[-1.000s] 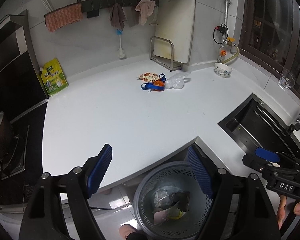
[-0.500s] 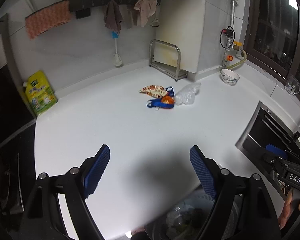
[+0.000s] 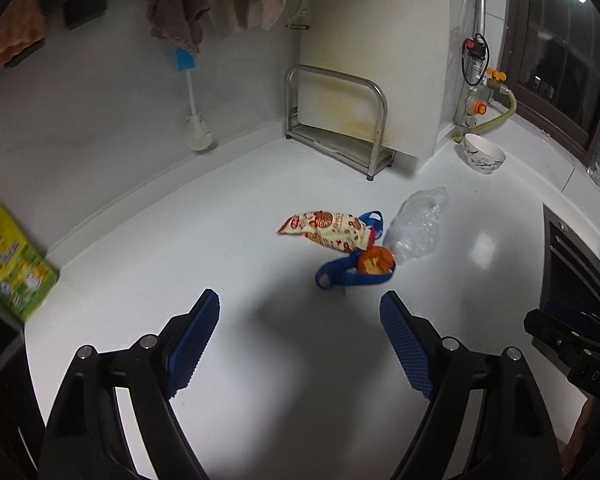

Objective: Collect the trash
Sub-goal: 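Reach the right tool to the crumpled clear bag and close on it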

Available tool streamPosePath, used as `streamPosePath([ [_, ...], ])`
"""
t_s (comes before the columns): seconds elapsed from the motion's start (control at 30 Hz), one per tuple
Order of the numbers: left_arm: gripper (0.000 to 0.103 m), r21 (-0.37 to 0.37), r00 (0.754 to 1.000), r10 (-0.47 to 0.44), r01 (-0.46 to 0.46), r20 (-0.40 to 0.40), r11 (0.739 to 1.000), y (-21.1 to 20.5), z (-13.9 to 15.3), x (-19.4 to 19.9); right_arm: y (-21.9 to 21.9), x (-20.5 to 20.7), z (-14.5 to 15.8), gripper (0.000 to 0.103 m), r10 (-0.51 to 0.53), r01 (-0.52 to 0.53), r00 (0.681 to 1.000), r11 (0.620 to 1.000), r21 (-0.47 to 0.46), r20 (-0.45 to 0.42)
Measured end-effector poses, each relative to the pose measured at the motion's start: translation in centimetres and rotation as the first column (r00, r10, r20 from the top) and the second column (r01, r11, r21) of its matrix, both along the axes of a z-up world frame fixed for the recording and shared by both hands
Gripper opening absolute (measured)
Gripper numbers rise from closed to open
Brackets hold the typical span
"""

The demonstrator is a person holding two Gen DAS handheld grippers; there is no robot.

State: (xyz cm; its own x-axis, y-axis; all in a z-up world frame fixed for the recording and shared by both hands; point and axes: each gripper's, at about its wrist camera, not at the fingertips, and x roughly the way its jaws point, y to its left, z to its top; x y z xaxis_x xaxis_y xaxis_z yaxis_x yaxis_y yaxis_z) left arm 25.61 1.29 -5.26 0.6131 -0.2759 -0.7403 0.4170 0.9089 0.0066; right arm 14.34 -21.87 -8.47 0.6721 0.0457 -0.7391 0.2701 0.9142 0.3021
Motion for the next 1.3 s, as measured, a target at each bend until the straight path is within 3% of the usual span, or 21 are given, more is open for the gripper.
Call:
streamPosePath([
  [0.3,0.081,0.002,0.998,-0.058,0.058,-0.028,0.998,-2.3,-3.1,4.5,-0.8,6.1,-2.3,0.066,-0.009,0.008,1.000,1.000,-0.020,-0.017],
  [0.73,0.081,-0.010,0.997,-0.051,0.050,-0.063,0.999,-3.1,-6.1,7.5,-0.8,14.3,-4.7,0.067,0.032,-0.035,0.998,0.998,-0.057,-0.046],
  [1.03,0.081,-0.012,0.996,-0.042,0.041,-0.079,0.999,-2.8,-7.0,8.2,-0.6,17.3,-6.4,0.068,0.044,-0.059,0.992,0.991,-0.124,-0.121],
  [1.17,0.081,-0.015,0.996,-0.037,0.036,-0.083,0.999,-2.7,-7.1,8.3,-0.1,18.0,-6.8,0.067,0.059,-0.074,0.992,0.989,-0.128,-0.113],
  [1.23,0.081,-0.014,0.996,-0.039,0.038,-0.082,0.999,-2.7,-7.1,8.2,0.2,18.1,-6.9,0.064,0.071,-0.085,0.991,0.988,-0.129,-0.111],
  [1.3,0.081,-0.013,0.996,-0.042,0.041,-0.081,0.999,-2.8,-7.1,8.2,0.5,18.0,-7.0,0.048,0.095,-0.107,0.990,0.988,-0.110,-0.105],
])
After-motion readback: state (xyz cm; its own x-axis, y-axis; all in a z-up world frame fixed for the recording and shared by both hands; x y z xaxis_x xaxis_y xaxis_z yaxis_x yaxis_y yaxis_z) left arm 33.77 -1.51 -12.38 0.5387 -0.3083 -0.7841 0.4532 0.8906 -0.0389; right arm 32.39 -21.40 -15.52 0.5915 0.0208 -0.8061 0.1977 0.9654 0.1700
